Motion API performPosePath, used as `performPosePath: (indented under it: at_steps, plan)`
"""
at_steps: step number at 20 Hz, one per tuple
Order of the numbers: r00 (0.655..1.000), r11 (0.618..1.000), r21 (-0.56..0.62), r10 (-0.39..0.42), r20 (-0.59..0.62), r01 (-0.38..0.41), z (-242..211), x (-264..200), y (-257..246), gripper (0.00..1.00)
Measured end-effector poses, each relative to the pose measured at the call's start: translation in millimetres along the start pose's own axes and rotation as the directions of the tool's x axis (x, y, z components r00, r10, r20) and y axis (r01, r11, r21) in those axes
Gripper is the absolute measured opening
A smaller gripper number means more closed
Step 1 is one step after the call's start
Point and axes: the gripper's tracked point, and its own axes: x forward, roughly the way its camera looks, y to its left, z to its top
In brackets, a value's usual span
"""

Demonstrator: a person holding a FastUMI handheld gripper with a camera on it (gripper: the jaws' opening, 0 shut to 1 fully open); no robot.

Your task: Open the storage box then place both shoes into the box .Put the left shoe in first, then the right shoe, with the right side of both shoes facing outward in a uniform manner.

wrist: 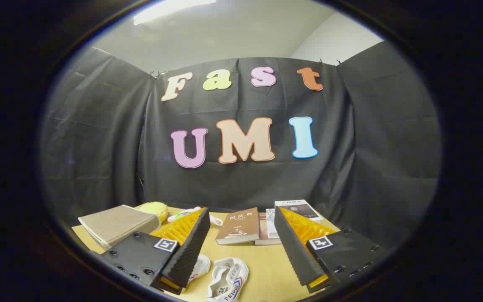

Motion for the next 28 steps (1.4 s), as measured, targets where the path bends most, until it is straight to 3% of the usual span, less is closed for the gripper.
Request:
performPosePath:
  at_steps: [16, 21, 23, 25, 28]
  plan:
    - [0.998, 0.996, 0.084, 0.046, -0.043, -0.043, -20.9, 4.2, 23.8, 0.97]
    - [0.995, 0.975, 0.201, 0.098, -0.032, -0.089, -21.9, -4.7, 44.0, 0.97]
    - [0.989, 0.939, 0.314, 0.148, -0.007, -0.138, -22.1, -15.3, 64.2, 0.97]
    - [0.978, 0.877, 0.439, 0.208, 0.020, -0.196, -27.4, -28.4, 88.8, 0.98]
    - [0.956, 0.732, 0.636, 0.290, 0.034, -0.244, -46.8, -48.8, 123.5, 0.99]
